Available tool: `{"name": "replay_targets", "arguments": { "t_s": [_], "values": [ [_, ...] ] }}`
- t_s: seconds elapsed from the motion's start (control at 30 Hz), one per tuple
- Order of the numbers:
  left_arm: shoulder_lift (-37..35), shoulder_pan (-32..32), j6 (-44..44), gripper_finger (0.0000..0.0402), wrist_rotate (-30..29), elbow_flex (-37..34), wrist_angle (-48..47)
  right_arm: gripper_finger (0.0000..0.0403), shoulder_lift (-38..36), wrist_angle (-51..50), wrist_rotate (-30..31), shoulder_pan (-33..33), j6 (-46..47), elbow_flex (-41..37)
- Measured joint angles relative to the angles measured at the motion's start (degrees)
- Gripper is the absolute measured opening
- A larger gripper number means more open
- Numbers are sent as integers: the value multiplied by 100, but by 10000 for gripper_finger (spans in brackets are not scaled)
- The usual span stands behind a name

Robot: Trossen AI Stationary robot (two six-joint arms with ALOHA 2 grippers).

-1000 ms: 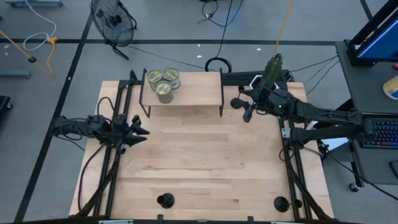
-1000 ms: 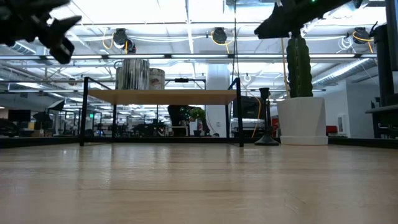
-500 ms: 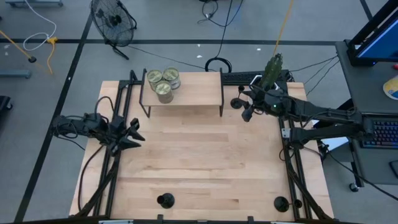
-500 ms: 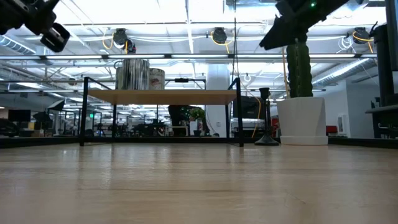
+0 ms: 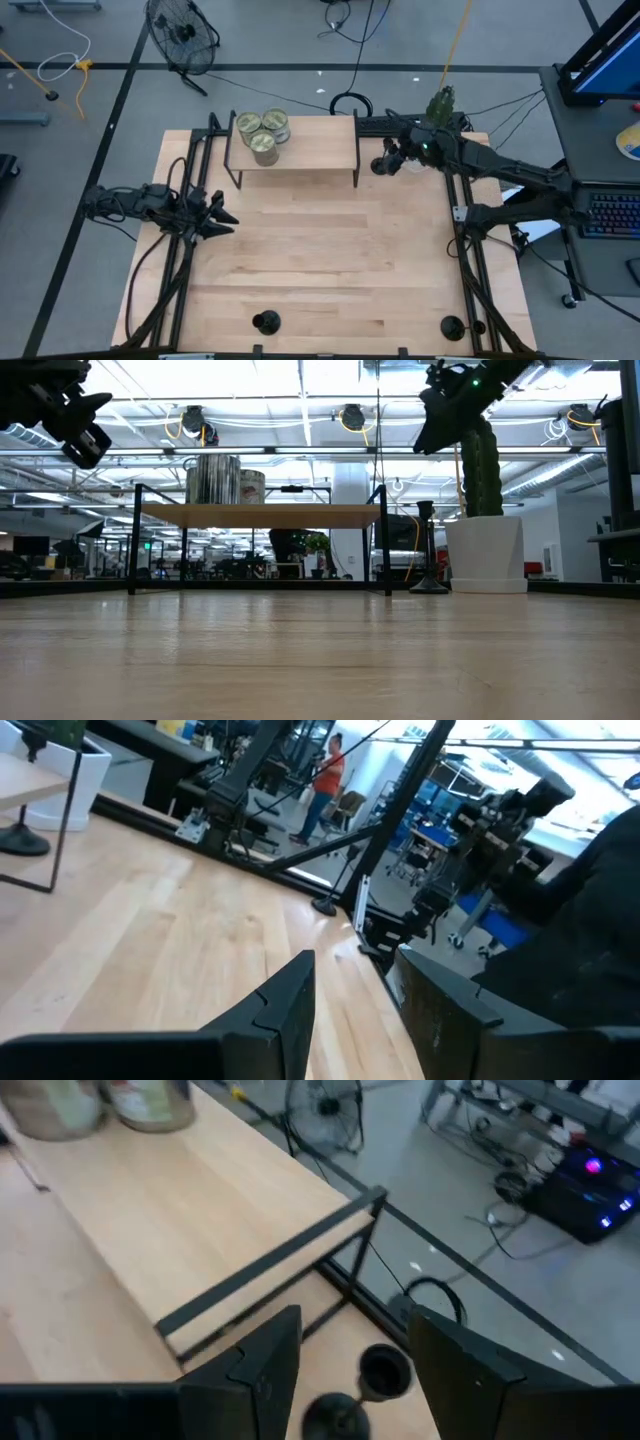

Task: Pick & Place candle stick holders
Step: Put the top black candle holder on the shelf

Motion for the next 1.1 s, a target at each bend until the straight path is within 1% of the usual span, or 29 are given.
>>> {"name": "replay_targets", "arguments": {
  "t_s": [0.17, 0.3, 0.37, 0.47, 0.63, 0.7, 0.83, 1.1],
  "values": [
    [0, 1, 174, 143, -35, 0, -2, 180, 589, -1054, -34, -261, 274, 867],
    [0, 2, 261, 143, -36, 0, -2, 180, 915, -1293, -494, -471, 206, 1199],
    [0, 2, 260, 143, -36, 0, -2, 180, 1037, -1310, -627, -570, -2, 1250],
    [0, 0, 248, 143, -36, 0, -57, 180, 1172, -1323, -632, -745, -343, 1275],
    [0, 2, 239, 143, -34, 0, -91, 180, 1257, -1351, -1046, -1046, -1169, 1275],
    [0, 2, 239, 143, -34, 0, -91, 180, 1257, -1351, -1088, -1146, -1455, 1275],
    [0, 0, 272, 143, -34, 0, -98, 180, 1257, -1371, -1370, -1306, -1655, 1275],
    [0, 0, 447, 143, -35, 0, -100, 180, 1272, -1483, -1352, -1370, -1825, 1116]
  ]
}}
